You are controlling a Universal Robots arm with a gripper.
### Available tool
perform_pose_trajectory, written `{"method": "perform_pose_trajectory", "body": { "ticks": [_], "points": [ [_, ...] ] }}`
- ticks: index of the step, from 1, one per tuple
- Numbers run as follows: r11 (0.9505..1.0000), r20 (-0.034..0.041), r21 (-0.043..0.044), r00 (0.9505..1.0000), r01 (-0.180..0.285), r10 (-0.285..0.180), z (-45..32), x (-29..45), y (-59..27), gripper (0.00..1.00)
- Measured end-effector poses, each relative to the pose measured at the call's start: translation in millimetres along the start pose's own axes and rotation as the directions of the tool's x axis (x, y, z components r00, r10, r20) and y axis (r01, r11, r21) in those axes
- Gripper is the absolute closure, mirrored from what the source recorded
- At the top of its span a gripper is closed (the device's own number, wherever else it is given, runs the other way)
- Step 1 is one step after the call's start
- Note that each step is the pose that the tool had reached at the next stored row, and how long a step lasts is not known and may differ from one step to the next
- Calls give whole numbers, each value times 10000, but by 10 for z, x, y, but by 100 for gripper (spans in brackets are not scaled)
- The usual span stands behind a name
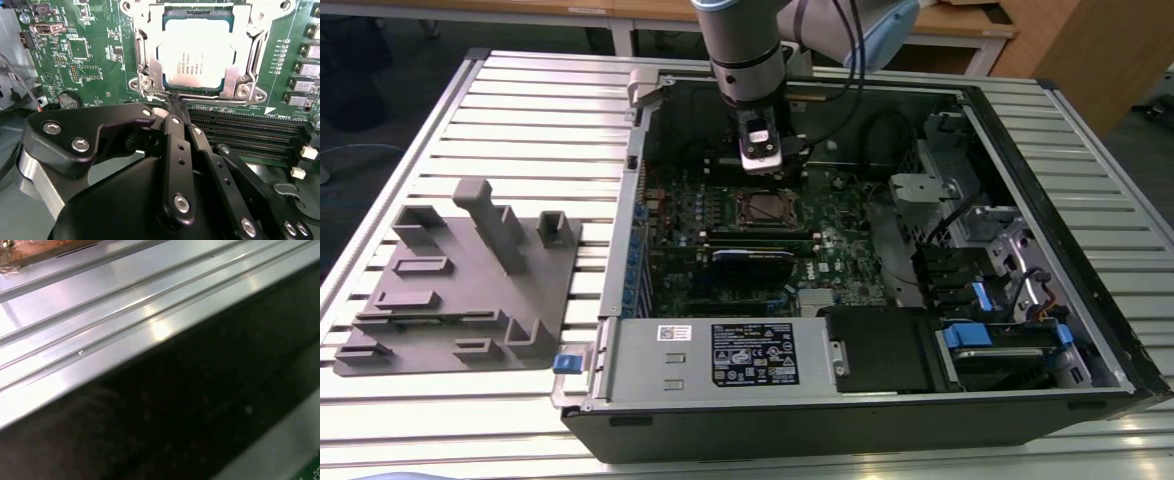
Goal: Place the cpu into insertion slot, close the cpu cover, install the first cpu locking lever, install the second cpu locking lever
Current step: 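Install the first cpu locking lever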
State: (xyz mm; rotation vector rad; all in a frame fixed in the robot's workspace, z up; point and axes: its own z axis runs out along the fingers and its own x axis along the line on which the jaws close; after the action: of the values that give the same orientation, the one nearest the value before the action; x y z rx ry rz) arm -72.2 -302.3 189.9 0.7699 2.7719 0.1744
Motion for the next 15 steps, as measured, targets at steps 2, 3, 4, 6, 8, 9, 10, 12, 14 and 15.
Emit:
{"method": "perform_pose_trajectory", "body": {
  "ticks": [2, 3, 4, 6, 8, 9, 10, 12, 14, 15],
  "points": [
    [10000, -10, -17, 10000, -6, 6, -2, 0, 0, 89],
    [10000, -21, -39, 10000, -13, 12, -4, -1, 1, 89],
    [10000, -33, -62, 10000, -20, 20, -9, -2, 3, 89],
    [9999, -53, -100, 10000, -32, 32, -29, -7, 8, 89],
    [9999, -61, -107, 10000, -37, 36, -72, -16, 14, 89],
    [9999, -63, -109, 10000, -37, 36, -94, -21, 18, 89],
    [9999, -64, -108, 10000, -37, 36, -120, -27, 23, 89],
    [9999, -66, -110, 10000, -38, 37, -170, -38, 33, 89],
    [9999, -66, -111, 10000, -38, 37, -224, -50, 43, 89],
    [9999, -66, -111, 10000, -38, 37, -246, -55, 47, 89]
  ]
}}
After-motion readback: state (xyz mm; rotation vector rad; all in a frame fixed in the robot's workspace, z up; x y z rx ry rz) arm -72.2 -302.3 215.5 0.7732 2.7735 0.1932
